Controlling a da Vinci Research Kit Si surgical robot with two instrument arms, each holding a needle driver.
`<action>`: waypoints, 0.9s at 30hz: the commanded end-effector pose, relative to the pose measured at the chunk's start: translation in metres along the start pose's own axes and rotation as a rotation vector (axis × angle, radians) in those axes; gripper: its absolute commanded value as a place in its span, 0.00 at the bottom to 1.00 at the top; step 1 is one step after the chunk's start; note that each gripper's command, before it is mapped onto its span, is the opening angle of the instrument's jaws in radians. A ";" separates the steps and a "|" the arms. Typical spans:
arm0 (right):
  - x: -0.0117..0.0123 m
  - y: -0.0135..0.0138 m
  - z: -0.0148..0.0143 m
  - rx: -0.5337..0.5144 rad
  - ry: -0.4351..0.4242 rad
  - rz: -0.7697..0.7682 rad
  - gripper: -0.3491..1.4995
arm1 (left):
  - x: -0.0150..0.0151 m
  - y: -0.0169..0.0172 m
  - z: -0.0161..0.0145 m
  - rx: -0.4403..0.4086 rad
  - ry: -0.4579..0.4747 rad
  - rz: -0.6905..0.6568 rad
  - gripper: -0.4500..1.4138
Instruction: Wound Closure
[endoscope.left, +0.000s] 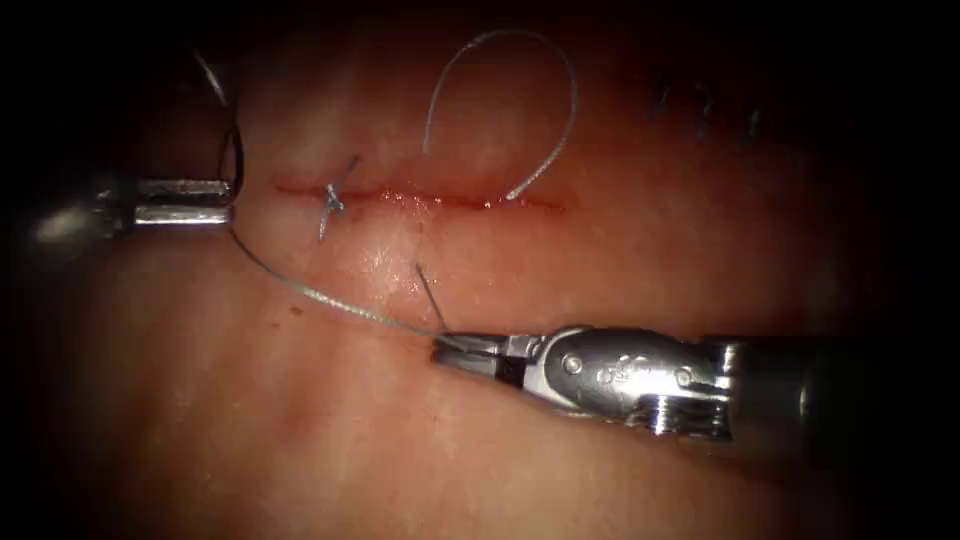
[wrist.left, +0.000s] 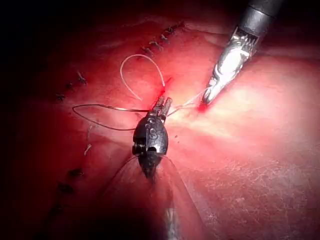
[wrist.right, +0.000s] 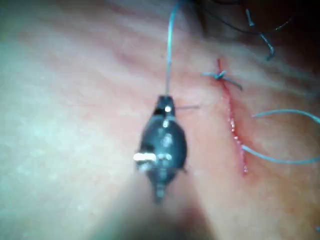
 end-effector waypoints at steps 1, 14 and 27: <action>0.0003 -0.0011 0.0007 0.015 -0.001 0.004 0.00 | -0.0004 -0.0005 0.0007 -0.001 0.002 0.002 0.00; 0.0027 -0.0070 -0.0008 0.185 -0.038 0.035 0.00 | -0.0004 -0.0005 0.0007 -0.002 -0.001 0.003 0.00; 0.0034 -0.0111 -0.0035 0.306 -0.036 0.019 0.00 | -0.0006 -0.0003 0.0012 -0.008 -0.003 0.007 0.00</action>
